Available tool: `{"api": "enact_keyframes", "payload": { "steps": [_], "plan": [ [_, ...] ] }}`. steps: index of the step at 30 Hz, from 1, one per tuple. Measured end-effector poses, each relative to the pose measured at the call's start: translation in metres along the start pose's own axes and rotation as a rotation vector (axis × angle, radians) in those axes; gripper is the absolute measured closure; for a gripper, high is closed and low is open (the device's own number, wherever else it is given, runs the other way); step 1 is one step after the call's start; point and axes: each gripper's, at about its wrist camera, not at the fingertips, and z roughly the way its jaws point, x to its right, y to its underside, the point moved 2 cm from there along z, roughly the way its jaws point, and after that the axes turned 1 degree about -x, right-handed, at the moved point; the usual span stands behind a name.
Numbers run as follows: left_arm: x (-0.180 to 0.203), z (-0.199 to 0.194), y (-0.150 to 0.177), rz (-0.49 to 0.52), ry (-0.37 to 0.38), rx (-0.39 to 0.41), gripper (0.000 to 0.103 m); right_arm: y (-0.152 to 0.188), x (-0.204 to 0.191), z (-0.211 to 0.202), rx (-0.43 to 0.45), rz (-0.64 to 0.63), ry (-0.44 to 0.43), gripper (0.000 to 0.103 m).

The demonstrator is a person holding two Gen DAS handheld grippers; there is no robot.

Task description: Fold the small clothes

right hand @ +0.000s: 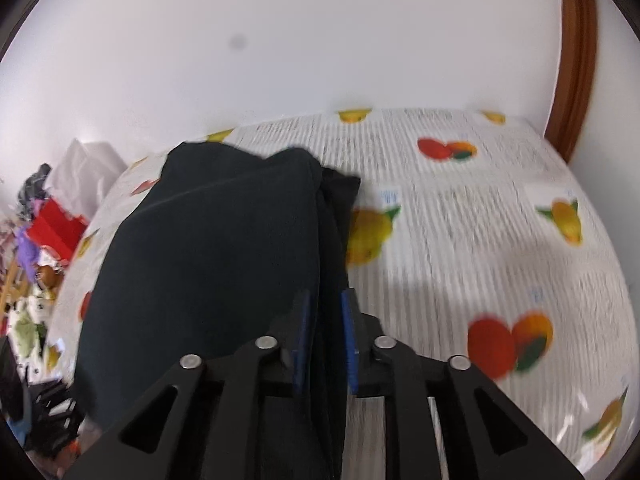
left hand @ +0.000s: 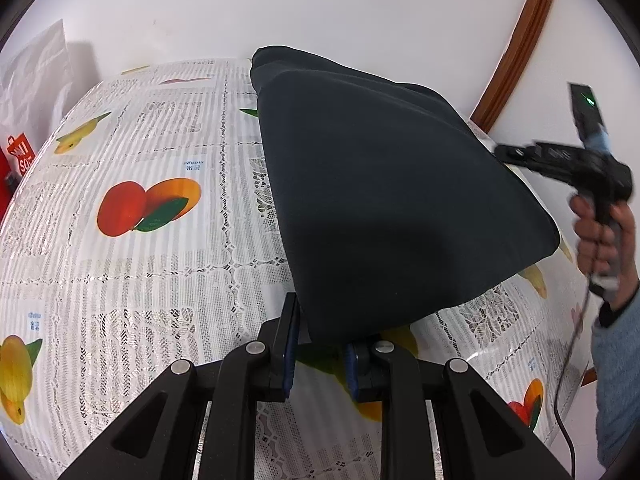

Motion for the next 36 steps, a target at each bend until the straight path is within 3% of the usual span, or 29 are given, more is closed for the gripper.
{"api": "enact_keyframes", "payload": {
  "steps": [2, 5, 6, 7, 10, 13, 16, 18, 20, 25, 27, 28, 31, 36],
  "plan": [
    [0.001, 0.000, 0.000, 0.004, -0.006, 0.001, 0.083, 0.014, 0.004, -0.010, -0.003, 0.024, -0.027, 0.070],
    [0.003, 0.002, 0.000, 0.009, -0.010, 0.010, 0.083, 0.029, 0.005, -0.012, -0.014, 0.066, -0.081, 0.070],
    [0.003, 0.002, 0.000, 0.006, -0.010, 0.013, 0.083, 0.032, 0.003, -0.009, -0.024, 0.061, -0.083, 0.074],
    [0.004, 0.001, 0.000, 0.004, -0.012, 0.012, 0.083, 0.034, 0.001, -0.007, -0.022, 0.047, -0.083, 0.100],
    [0.004, 0.000, 0.001, 0.000, -0.014, 0.013, 0.083, 0.037, 0.003, -0.014, 0.056, 0.030, -0.067, 0.100],
    [0.003, -0.002, 0.002, -0.010, -0.011, 0.010, 0.083, 0.045, 0.008, -0.018, 0.046, 0.078, -0.089, 0.099],
    [0.002, -0.004, 0.002, -0.012, -0.011, 0.000, 0.083, 0.053, 0.010, -0.030, 0.052, 0.078, -0.073, 0.095],
    [0.002, -0.005, 0.004, -0.012, -0.009, 0.000, 0.083, 0.060, 0.012, -0.041, 0.056, 0.094, -0.101, 0.086],
    [0.003, -0.005, 0.005, -0.010, -0.010, 0.002, 0.083, 0.069, 0.015, -0.049, 0.059, 0.116, -0.127, 0.065],
    [0.004, -0.006, 0.006, -0.009, -0.022, 0.010, 0.083, 0.086, 0.015, -0.042, 0.037, 0.161, -0.180, 0.061],
    [0.005, -0.005, 0.006, -0.005, -0.026, 0.011, 0.083, 0.089, 0.013, -0.033, 0.025, 0.165, -0.190, 0.065],
    [0.005, -0.005, 0.006, -0.005, -0.027, 0.012, 0.083, 0.089, 0.011, -0.031, 0.024, 0.153, -0.190, 0.079],
    [0.004, -0.005, 0.006, -0.011, -0.024, 0.013, 0.081, 0.090, 0.012, -0.043, 0.096, 0.120, -0.173, 0.090],
    [0.005, -0.006, 0.006, -0.002, -0.030, 0.014, 0.081, 0.097, 0.019, -0.049, 0.120, 0.135, -0.165, 0.092]
  ]
}}
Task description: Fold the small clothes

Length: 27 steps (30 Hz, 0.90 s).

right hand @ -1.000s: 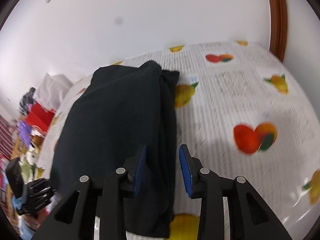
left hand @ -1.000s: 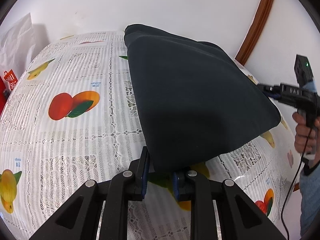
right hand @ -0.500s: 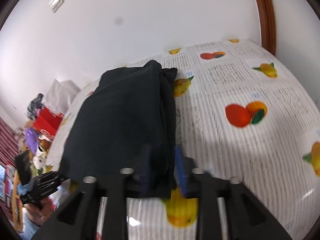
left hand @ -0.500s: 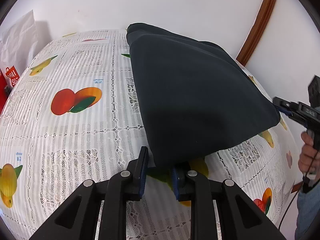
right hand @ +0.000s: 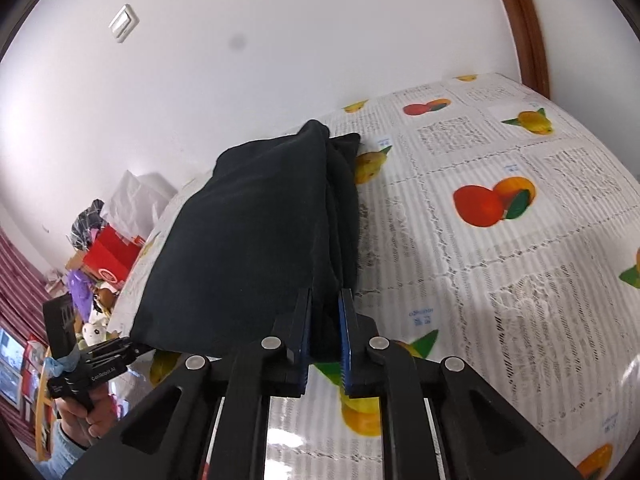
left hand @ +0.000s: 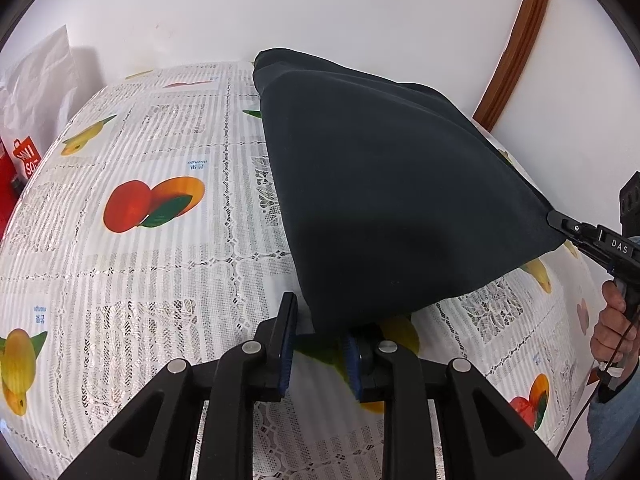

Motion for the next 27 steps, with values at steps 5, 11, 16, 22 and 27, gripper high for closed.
{"api": "enact_keyframes", "payload": {
  "steps": [5, 11, 16, 22, 27],
  "plan": [
    [0.000, 0.000, 0.000, -0.012, -0.006, -0.001, 0.081, 0.005, 0.002, -0.005, 0.017, 0.010, 0.029, 0.094],
    [0.005, -0.003, 0.002, 0.001, -0.035, -0.020, 0.081, 0.008, -0.004, -0.008, 0.022, -0.017, 0.073, 0.096],
    [0.008, -0.018, 0.006, 0.003, -0.032, -0.008, 0.081, 0.009, -0.011, -0.009, 0.026, -0.051, 0.123, 0.096],
    [0.016, -0.052, 0.009, 0.021, -0.006, 0.061, 0.081, 0.011, -0.019, -0.012, 0.022, -0.102, 0.187, 0.096],
    [0.023, -0.065, 0.003, 0.049, -0.020, 0.092, 0.079, 0.016, -0.015, -0.024, 0.021, -0.135, 0.283, 0.096]
  ]
}}
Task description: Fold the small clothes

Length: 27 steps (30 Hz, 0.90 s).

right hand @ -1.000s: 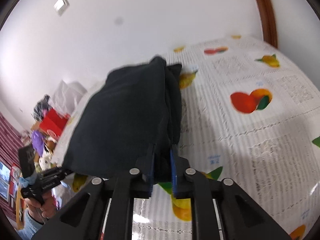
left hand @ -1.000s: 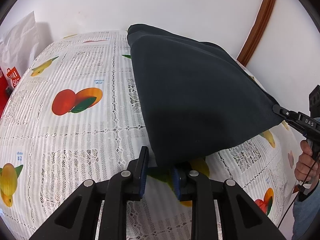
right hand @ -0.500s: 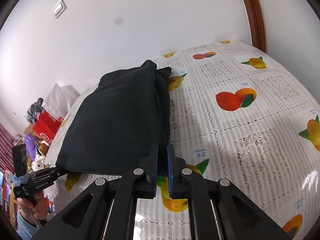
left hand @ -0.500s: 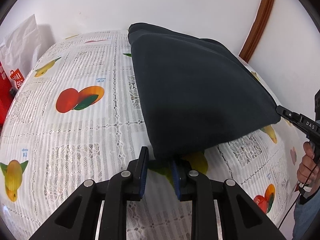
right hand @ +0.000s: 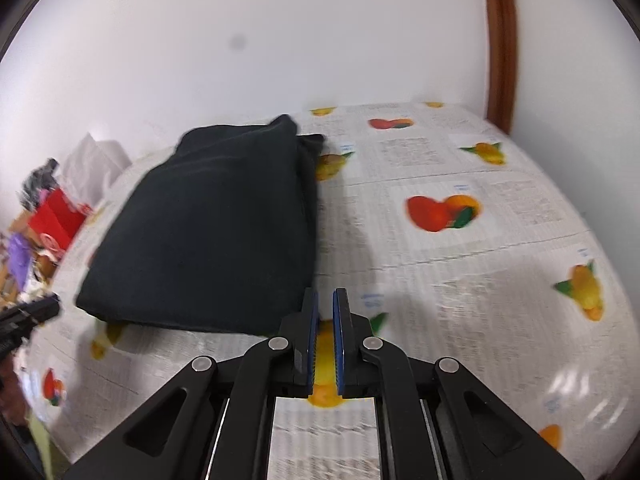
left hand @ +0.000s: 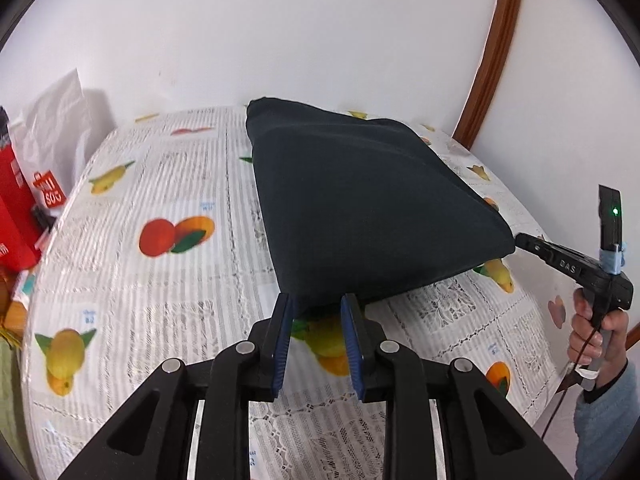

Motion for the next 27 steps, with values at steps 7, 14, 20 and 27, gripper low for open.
{"api": "enact_keyframes", "payload": {
  "steps": [7, 14, 20, 27],
  "plan": [
    [-0.003, 0.016, -0.008, -0.016, 0.007, -0.021, 0.079, 0.020, 0.005, -0.005, -0.040, -0.029, -0.062, 0.085],
    [-0.001, 0.035, -0.009, 0.008, 0.001, -0.038, 0.074, 0.017, -0.021, 0.029, -0.055, -0.100, -0.063, 0.072],
    [-0.014, 0.045, -0.011, -0.024, 0.019, -0.062, 0.071, 0.009, -0.037, 0.047, -0.062, -0.128, -0.056, 0.080],
    [-0.021, 0.056, -0.019, -0.024, 0.022, -0.063, 0.070, -0.001, -0.039, 0.057, -0.069, -0.116, -0.066, 0.080]
  ]
}}
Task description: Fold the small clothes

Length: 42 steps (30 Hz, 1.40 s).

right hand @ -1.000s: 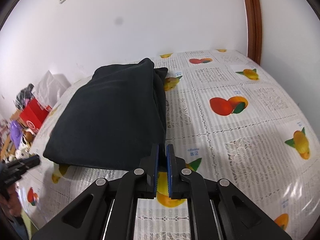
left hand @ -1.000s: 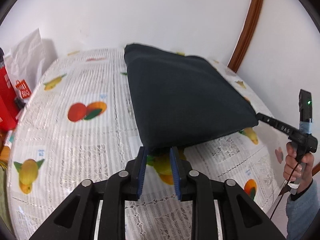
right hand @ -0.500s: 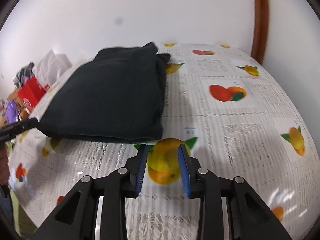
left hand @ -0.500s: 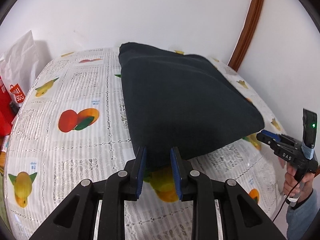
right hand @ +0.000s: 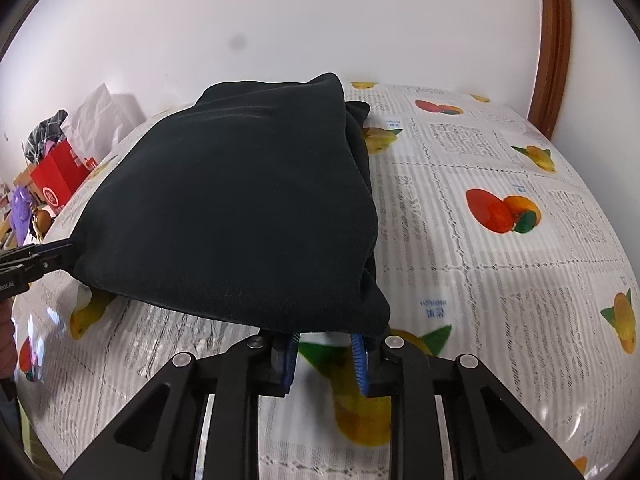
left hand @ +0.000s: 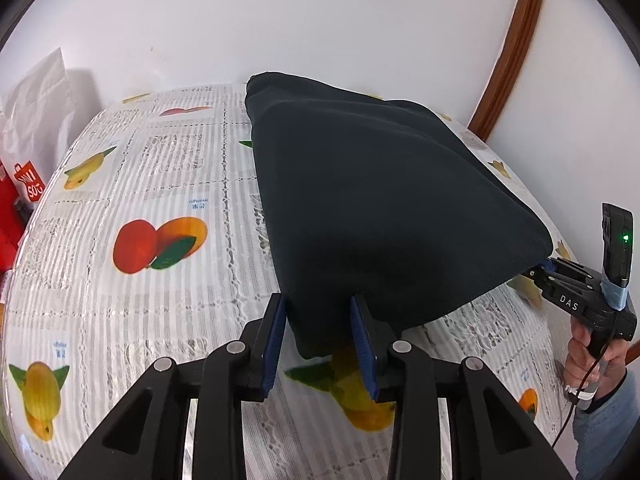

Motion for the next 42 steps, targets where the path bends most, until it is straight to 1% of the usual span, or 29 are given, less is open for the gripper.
{"api": "enact_keyframes", "payload": {
  "steps": [9, 13, 15, 18, 21, 23, 25, 28, 29, 30, 31, 33, 34, 35, 37, 39, 42],
  "plan": [
    [-0.016, 0.012, -0.020, -0.040, -0.006, -0.003, 0.070, -0.019, -0.005, 0.016, -0.009, 0.018, -0.008, 0.080],
    [-0.022, 0.008, -0.020, -0.049, -0.004, 0.003, 0.064, -0.017, 0.006, 0.004, -0.012, 0.028, -0.026, 0.078],
    [-0.023, 0.003, -0.018, -0.048, -0.004, 0.011, 0.064, -0.012, 0.015, -0.005, -0.018, 0.040, -0.025, 0.077],
    [-0.026, -0.004, -0.016, -0.062, 0.001, 0.027, 0.063, -0.006, 0.023, -0.025, 0.010, 0.034, -0.048, 0.077],
    [-0.024, -0.003, -0.016, -0.063, 0.000, 0.023, 0.062, -0.013, 0.022, -0.046, 0.076, 0.029, -0.090, 0.075],
    [-0.021, 0.000, -0.017, -0.063, -0.003, 0.016, 0.062, -0.020, 0.020, -0.052, 0.113, 0.052, -0.132, 0.065],
    [-0.019, 0.001, -0.017, -0.066, -0.001, 0.015, 0.062, -0.027, 0.019, -0.047, 0.126, 0.091, -0.177, 0.063],
    [-0.014, 0.002, -0.016, -0.065, 0.001, 0.010, 0.062, -0.036, 0.023, -0.023, 0.092, 0.163, -0.182, 0.063],
    [-0.013, 0.003, -0.015, -0.061, -0.003, 0.009, 0.062, -0.037, 0.025, -0.012, 0.064, 0.192, -0.192, 0.068],
    [-0.012, 0.004, -0.015, -0.058, -0.013, 0.004, 0.062, -0.037, 0.027, -0.003, 0.037, 0.210, -0.196, 0.077],
    [-0.012, 0.007, -0.014, -0.056, -0.027, -0.006, 0.062, -0.037, 0.028, 0.003, 0.022, 0.217, -0.200, 0.092],
    [-0.013, 0.009, -0.014, -0.053, -0.042, -0.015, 0.062, -0.036, 0.033, -0.004, 0.070, 0.214, -0.205, 0.092],
    [-0.014, 0.008, -0.013, -0.056, -0.033, -0.015, 0.062, -0.035, 0.036, -0.009, 0.096, 0.226, -0.209, 0.093],
    [-0.015, 0.008, -0.014, -0.060, -0.028, -0.015, 0.062, -0.034, 0.037, -0.010, 0.095, 0.237, -0.213, 0.093],
    [-0.015, 0.008, -0.015, -0.065, -0.036, -0.009, 0.062, -0.032, 0.035, -0.005, 0.063, 0.245, -0.195, 0.093],
    [-0.013, 0.010, -0.015, -0.069, -0.045, -0.010, 0.062, -0.032, 0.030, -0.006, 0.066, 0.211, -0.146, 0.092],
    [-0.011, 0.009, -0.013, -0.056, -0.056, -0.005, 0.062, -0.032, 0.028, -0.011, 0.072, 0.202, -0.089, 0.091]
  ]
}}
